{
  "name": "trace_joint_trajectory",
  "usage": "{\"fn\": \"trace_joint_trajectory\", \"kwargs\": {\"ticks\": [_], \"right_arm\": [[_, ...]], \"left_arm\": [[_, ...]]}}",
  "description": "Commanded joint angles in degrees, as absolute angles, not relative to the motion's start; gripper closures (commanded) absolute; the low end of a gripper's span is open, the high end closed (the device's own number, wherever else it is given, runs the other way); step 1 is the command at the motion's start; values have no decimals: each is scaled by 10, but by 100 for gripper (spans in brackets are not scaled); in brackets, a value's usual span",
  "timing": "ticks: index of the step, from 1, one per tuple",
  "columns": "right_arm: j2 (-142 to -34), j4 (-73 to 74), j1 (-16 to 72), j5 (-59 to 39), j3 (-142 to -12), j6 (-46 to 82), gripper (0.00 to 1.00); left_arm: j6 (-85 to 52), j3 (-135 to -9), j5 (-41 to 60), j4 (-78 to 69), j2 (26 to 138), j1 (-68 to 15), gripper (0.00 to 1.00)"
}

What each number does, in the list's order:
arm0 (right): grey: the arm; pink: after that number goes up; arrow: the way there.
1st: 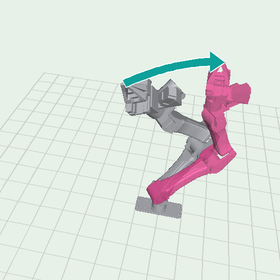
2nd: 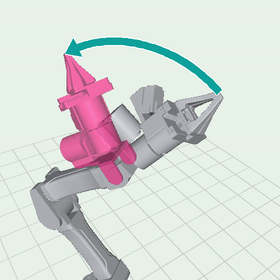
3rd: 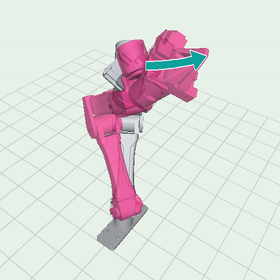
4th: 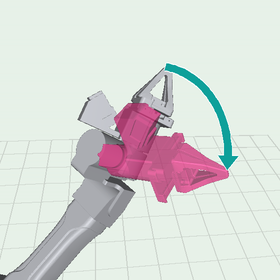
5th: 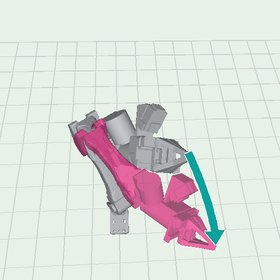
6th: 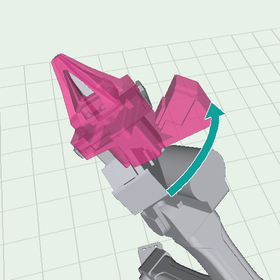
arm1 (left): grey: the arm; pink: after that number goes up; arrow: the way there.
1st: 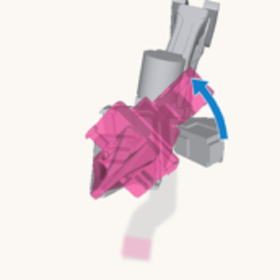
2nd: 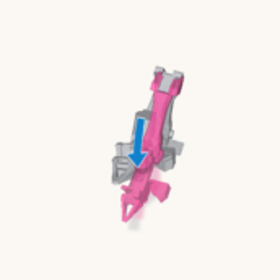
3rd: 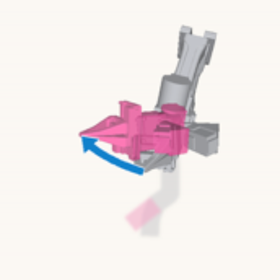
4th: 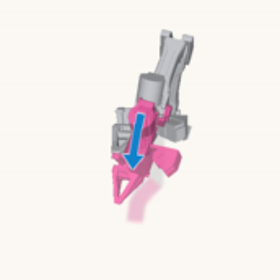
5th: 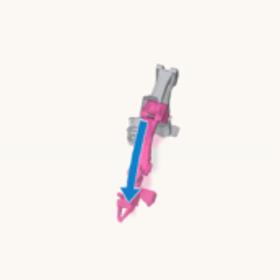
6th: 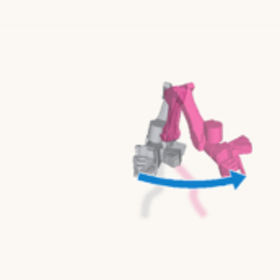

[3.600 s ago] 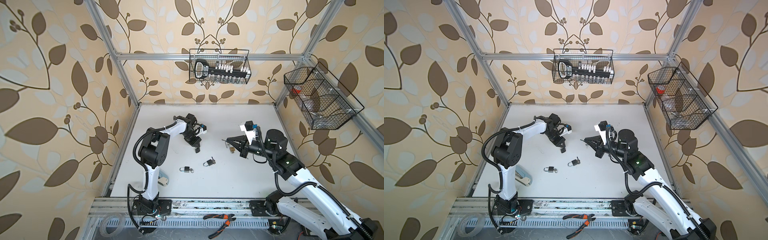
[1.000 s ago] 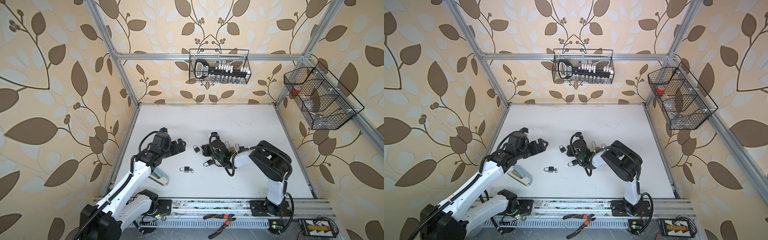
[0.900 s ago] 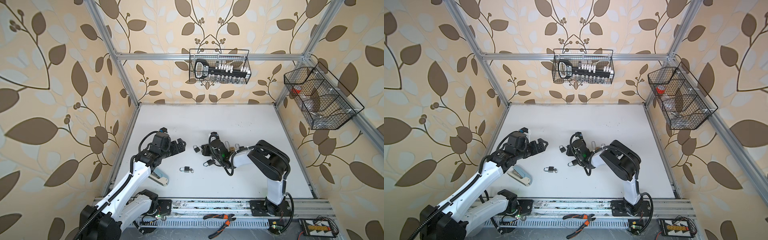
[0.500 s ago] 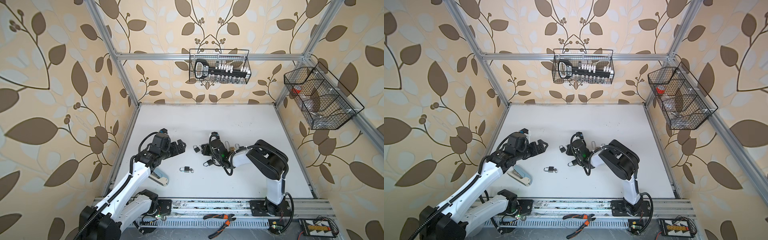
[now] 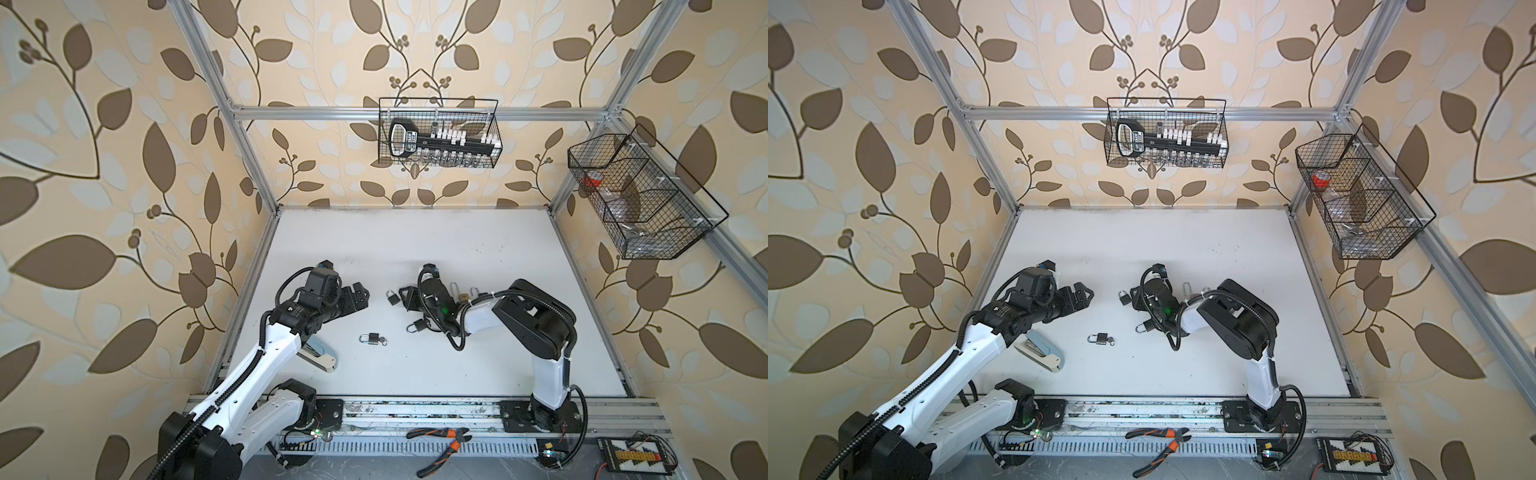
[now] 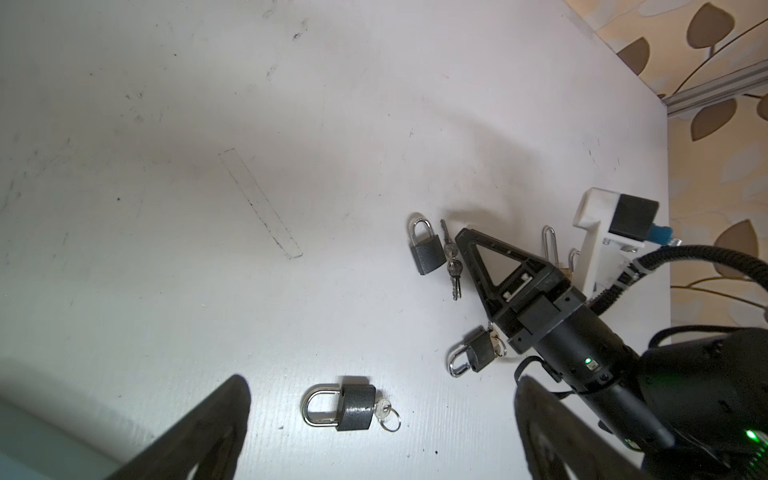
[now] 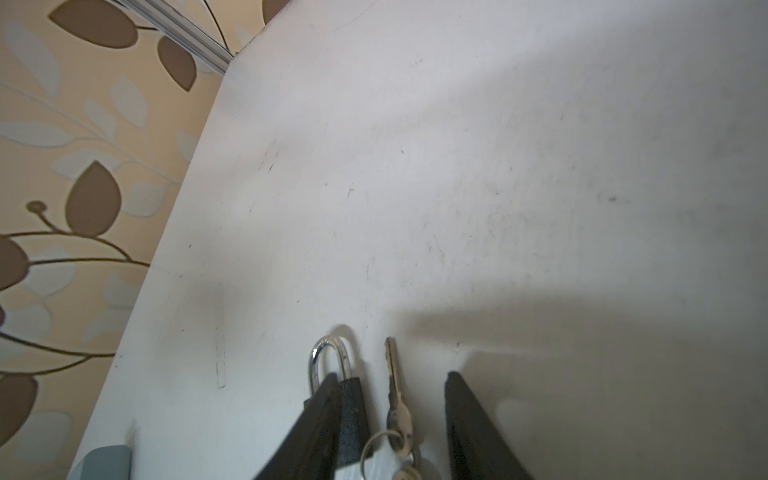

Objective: Lock with the key

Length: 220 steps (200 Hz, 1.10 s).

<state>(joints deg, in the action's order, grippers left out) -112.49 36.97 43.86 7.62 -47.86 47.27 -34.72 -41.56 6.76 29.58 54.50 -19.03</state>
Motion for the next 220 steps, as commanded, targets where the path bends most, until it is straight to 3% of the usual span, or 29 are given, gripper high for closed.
{"fn": "trace_joint_trajectory", "kwargs": {"ticks": [1,31,69,107,163,220], "right_arm": [[-1070,331,438,112,-466,439,52],[-997,328,446,111,-419,326,41],[-949,323,467,-11,-375,133,13],[-936,266,528,-47,-384,-33,12],[-1021,237,595,-84,-455,-111,13],[-1096,223,598,-100,-526,-116,18]], "left_arm": [[-347,-444,60,305,548,-187,1],[-350,-451,93,286,555,-187,1],[-356,-462,107,288,547,-171,1],[-371,-444,206,263,532,-78,1],[-401,-408,371,222,529,91,1],[-368,-413,401,255,516,128,1]]}}
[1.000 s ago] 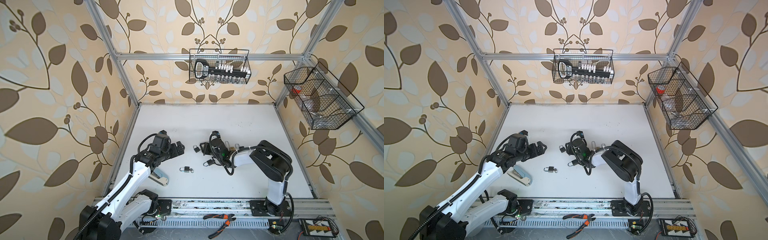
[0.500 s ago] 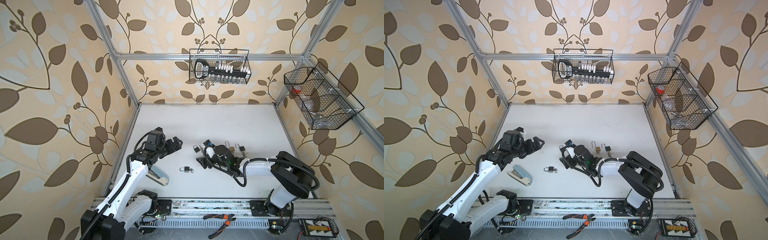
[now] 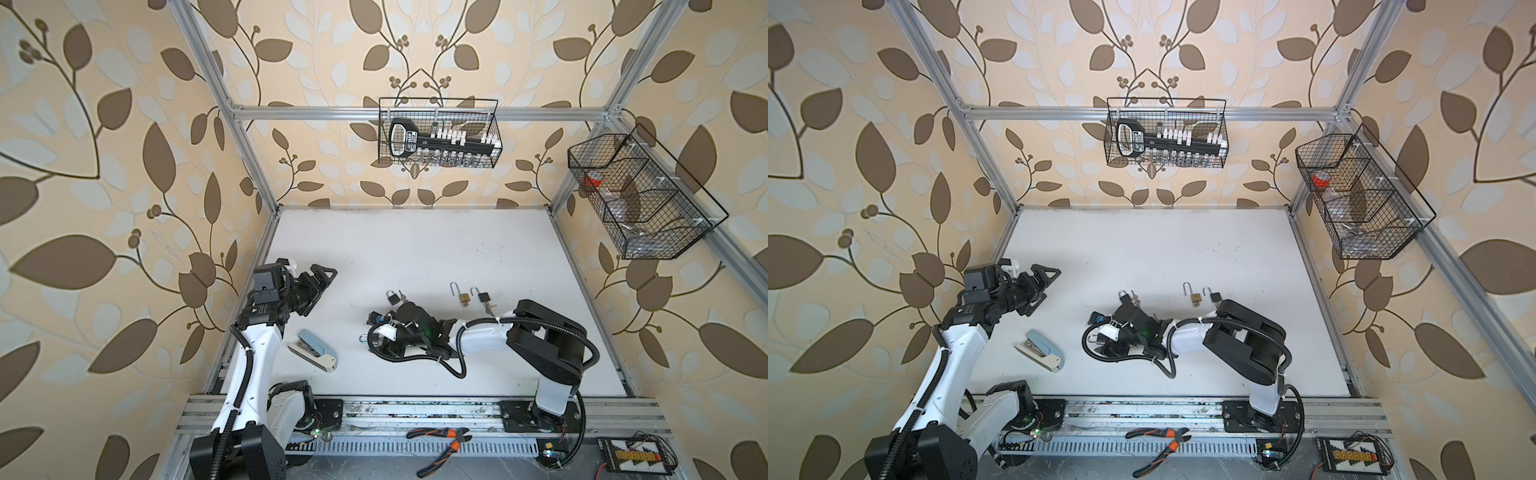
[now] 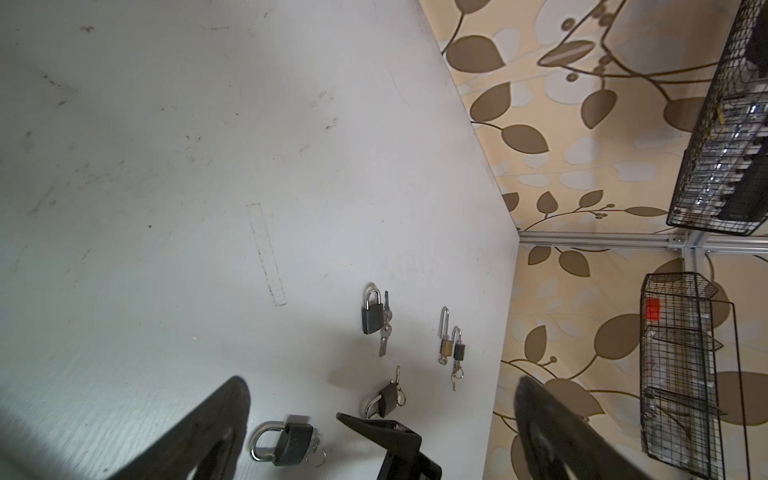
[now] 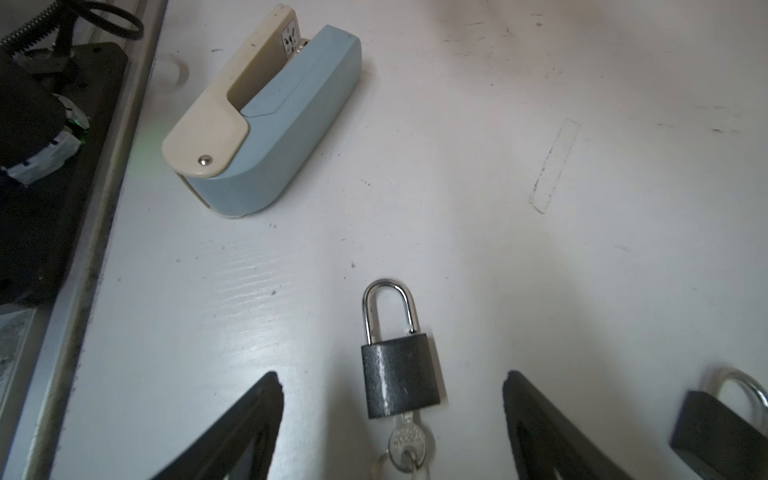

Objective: Lock with the key

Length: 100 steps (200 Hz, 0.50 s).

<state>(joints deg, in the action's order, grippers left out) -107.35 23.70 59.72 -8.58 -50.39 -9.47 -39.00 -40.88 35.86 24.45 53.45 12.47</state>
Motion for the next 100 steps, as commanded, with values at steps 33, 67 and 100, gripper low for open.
{"fn": "trace_joint_trajectory", "kwargs": {"ticks": [33,67,100], "right_arm": [[-1122,206,597,-104,-546,-127,25],[-1130,205,598,-93,-549,-131,33],[-1129,199,592,-102,-544,-127,39]], "left_arm": [[-356,-407,399,270,508,128,1],[-352,-396,418,269,504,128,1],[-351,-393,421,268,501,128,1]]}}
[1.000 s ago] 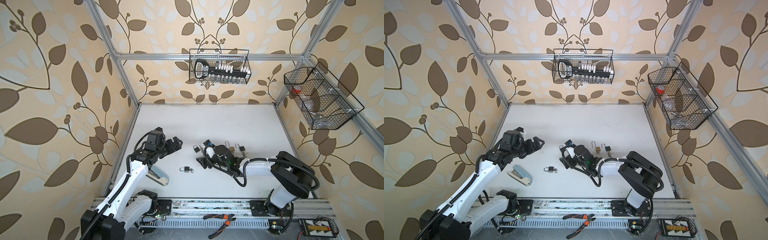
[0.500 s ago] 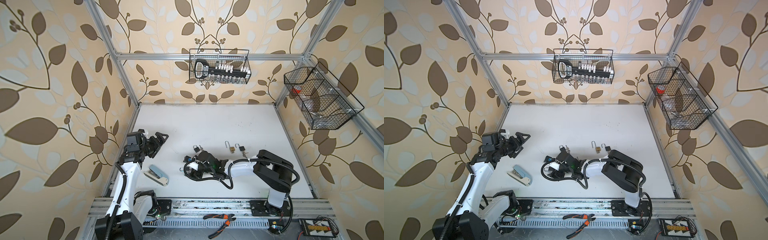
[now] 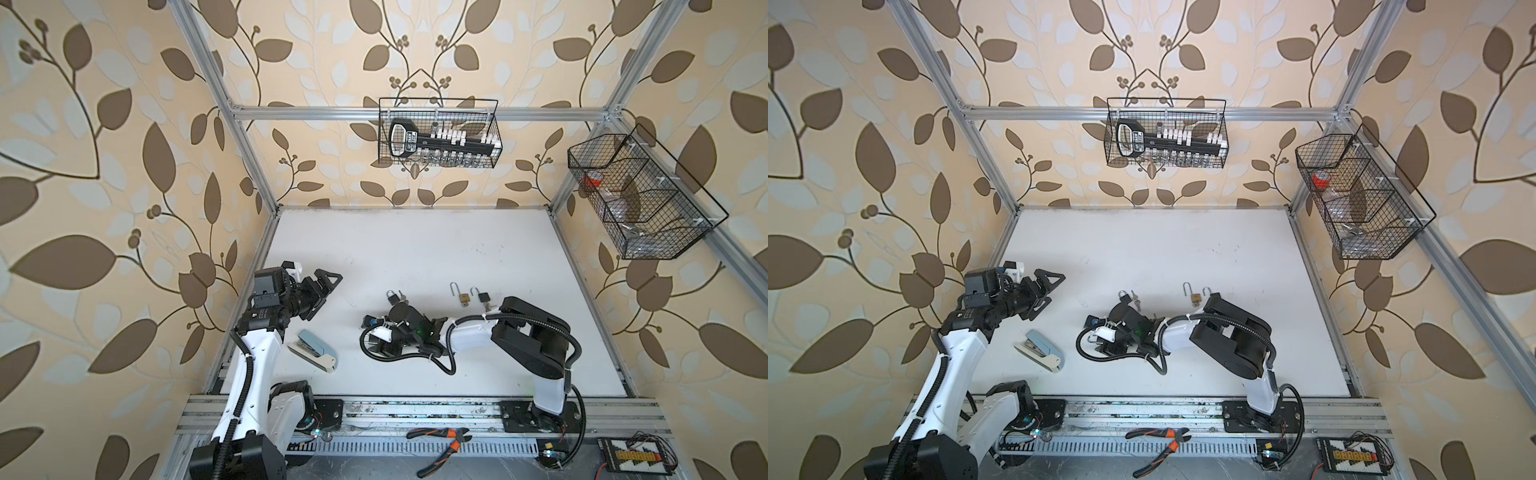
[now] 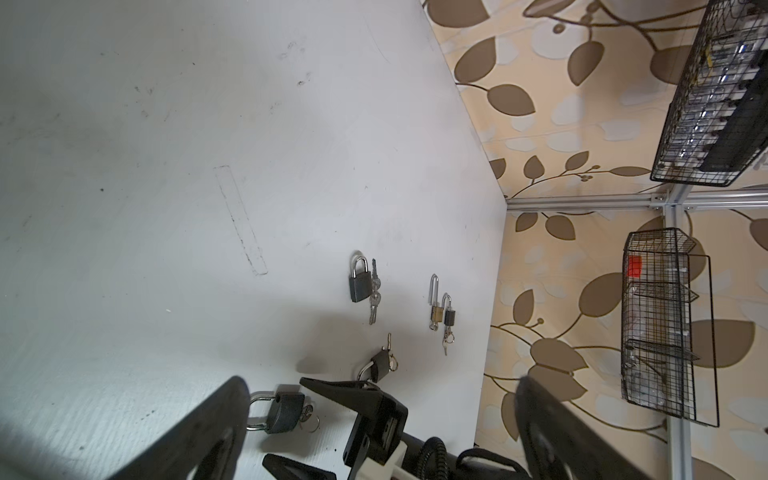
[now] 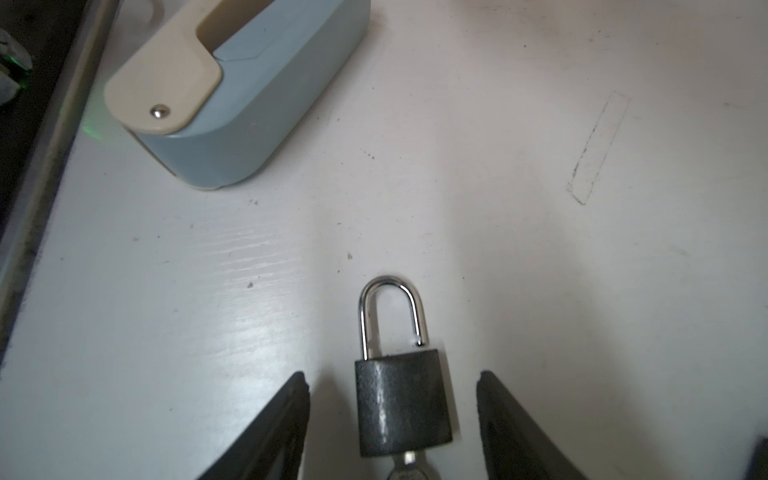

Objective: Lock with the key

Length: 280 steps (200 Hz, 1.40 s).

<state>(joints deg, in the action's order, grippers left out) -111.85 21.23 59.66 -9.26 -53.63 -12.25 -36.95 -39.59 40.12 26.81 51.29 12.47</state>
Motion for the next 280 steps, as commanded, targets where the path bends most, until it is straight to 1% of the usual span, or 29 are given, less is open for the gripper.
{"fn": "trace_joint_trajectory", "kwargs": {"ticks": [1,96,128,152,187,206,227,240,254,273,280], "right_arm": [[-1129,199,592,-102,-544,-126,39],[-1143,183,591,-104,-550,-123,55],[-1149,178,591,-108,-552,-122,58],[-1147,174,595,-98,-549,-123,66],[-1139,177,597,-90,-536,-112,72],[-1127,177,597,-94,-532,-103,76],[-1099,166,597,-96,-532,-95,79],[-1061,160,596,-106,-525,-87,83],[-1004,168,594,-114,-507,-70,88],[-925,183,592,-93,-478,-47,100],[-897,190,592,-72,-468,-39,100]], "left_arm": [[-351,-393,422,267,502,128,1],[-348,-389,432,271,488,128,1],[-348,-388,438,268,488,128,2],[-347,-390,442,269,487,127,2],[-342,-398,452,272,493,128,1],[-346,-410,475,263,513,128,1],[-348,-431,484,254,525,128,1],[-340,-453,479,262,526,128,1],[-326,-485,473,279,533,128,1],[-304,-537,492,309,551,128,1],[-300,-552,499,313,555,128,1]]}}
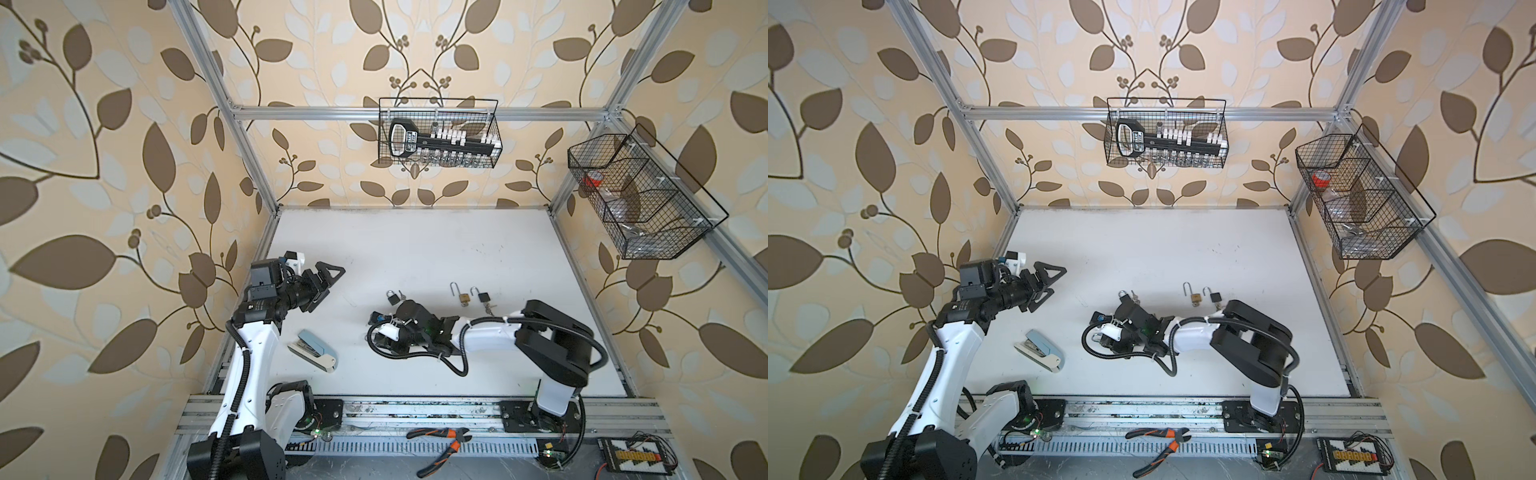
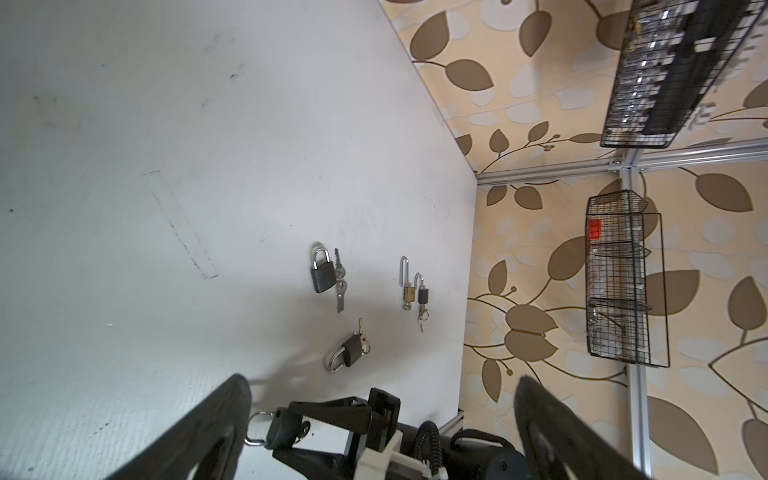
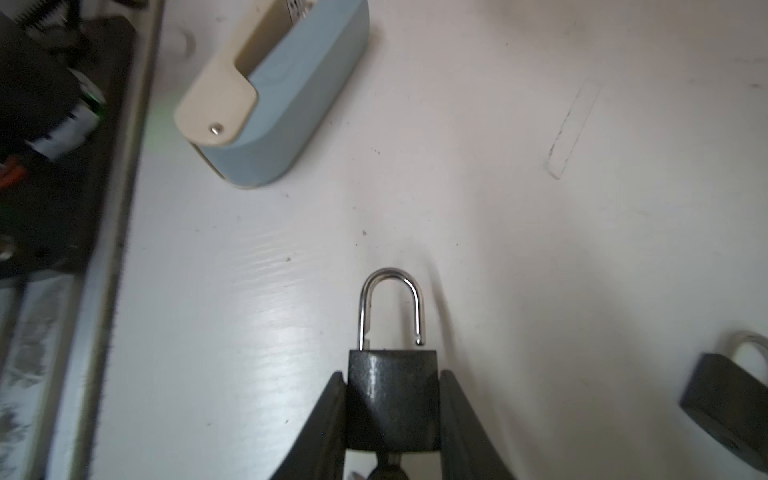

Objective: Lock with the key

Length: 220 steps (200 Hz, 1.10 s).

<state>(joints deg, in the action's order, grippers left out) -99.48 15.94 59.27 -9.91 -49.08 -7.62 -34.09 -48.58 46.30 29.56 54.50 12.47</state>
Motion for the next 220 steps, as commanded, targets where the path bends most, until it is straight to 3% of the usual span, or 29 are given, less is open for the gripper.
{"fn": "trace_joint_trajectory", "kwargs": {"ticks": [1,57,113,138,161,189,220], "right_arm": [[-893,191,591,-68,-467,-38,100],[-688,255,585,40,-384,-34,100],[-575,267,498,-73,-355,-109,100],[-547,183,497,-46,-387,-109,100],[-524,152,502,-53,-382,-186,100],[-520,122,505,-36,-380,-263,100],[-511,95,505,-51,-388,-315,100]], "left_arm": [[-300,-554,501,313,556,128,1],[-279,-636,472,335,577,57,2],[-244,-687,455,318,577,-109,2],[-247,-678,440,291,577,-194,3],[-254,-663,418,277,574,-240,5],[-261,-653,397,265,578,-283,12],[-256,-653,385,259,599,-313,27]]}}
